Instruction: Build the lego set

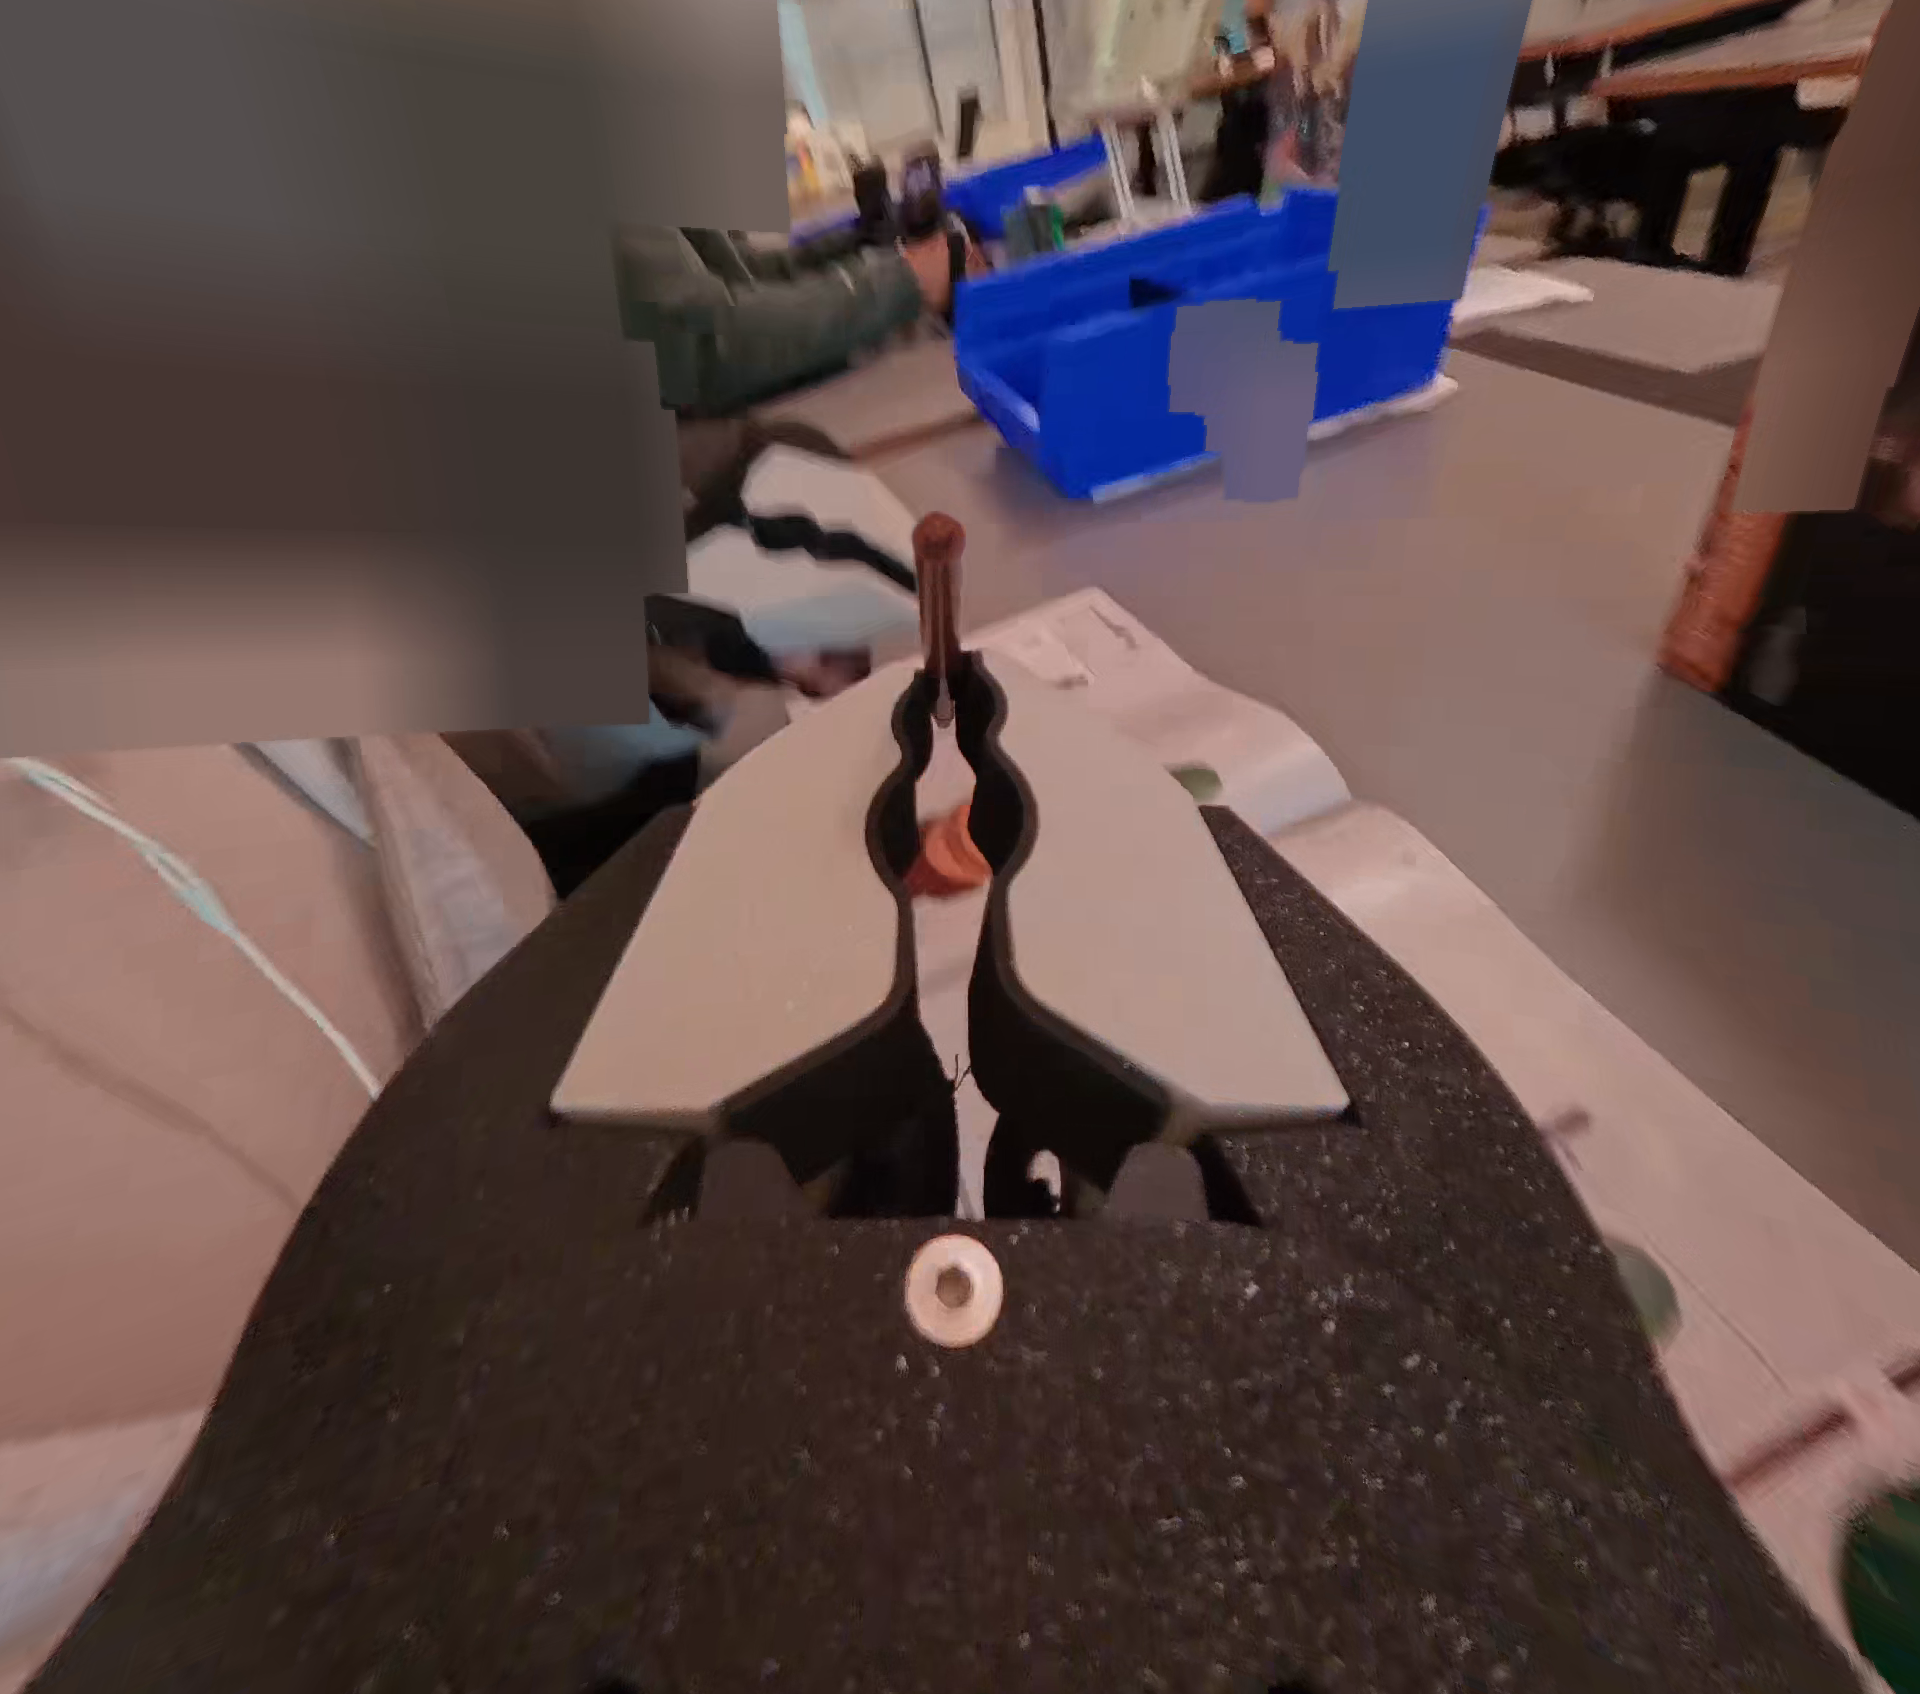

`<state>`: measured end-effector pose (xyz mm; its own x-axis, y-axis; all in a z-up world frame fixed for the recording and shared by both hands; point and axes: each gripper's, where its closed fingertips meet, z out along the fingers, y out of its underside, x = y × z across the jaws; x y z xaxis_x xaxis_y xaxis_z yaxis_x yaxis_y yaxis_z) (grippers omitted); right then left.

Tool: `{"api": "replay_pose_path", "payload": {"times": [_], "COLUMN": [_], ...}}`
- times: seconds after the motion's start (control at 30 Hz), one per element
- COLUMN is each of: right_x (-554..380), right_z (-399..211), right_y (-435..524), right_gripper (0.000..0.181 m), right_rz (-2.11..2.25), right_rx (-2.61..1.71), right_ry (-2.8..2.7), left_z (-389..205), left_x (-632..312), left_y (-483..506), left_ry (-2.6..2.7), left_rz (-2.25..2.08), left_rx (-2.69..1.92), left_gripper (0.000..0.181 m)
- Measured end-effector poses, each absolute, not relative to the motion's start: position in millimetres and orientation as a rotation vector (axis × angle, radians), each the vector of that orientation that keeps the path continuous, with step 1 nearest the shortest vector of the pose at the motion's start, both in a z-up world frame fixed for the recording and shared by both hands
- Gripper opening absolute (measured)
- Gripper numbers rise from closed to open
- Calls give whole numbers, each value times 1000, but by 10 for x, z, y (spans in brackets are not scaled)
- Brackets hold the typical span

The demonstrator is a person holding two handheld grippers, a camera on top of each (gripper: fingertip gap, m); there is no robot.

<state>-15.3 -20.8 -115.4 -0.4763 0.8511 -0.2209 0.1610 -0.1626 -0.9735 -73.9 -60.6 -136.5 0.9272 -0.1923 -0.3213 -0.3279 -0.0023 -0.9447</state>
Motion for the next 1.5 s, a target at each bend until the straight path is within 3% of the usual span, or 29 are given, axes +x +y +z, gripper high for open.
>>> {"api": "replay_pose_path", "payload": {"times": [0.37,1.5], "right_x": [-196,-285], "right_z": [-929,-1189], "right_y": [-290,-437], "right_gripper": [4,4], "right_rz": [1979,1807], "right_rx": [-1092,-1131], "right_ry": [-1429,-1536], "left_z": [-1375,-1276], "left_x": [-576,-186], "left_y": [-512,-280], "left_ry": [440,543], "left_rz": [81,34], "left_rx": [-1583,-1540], "left_gripper": [4,4]}}
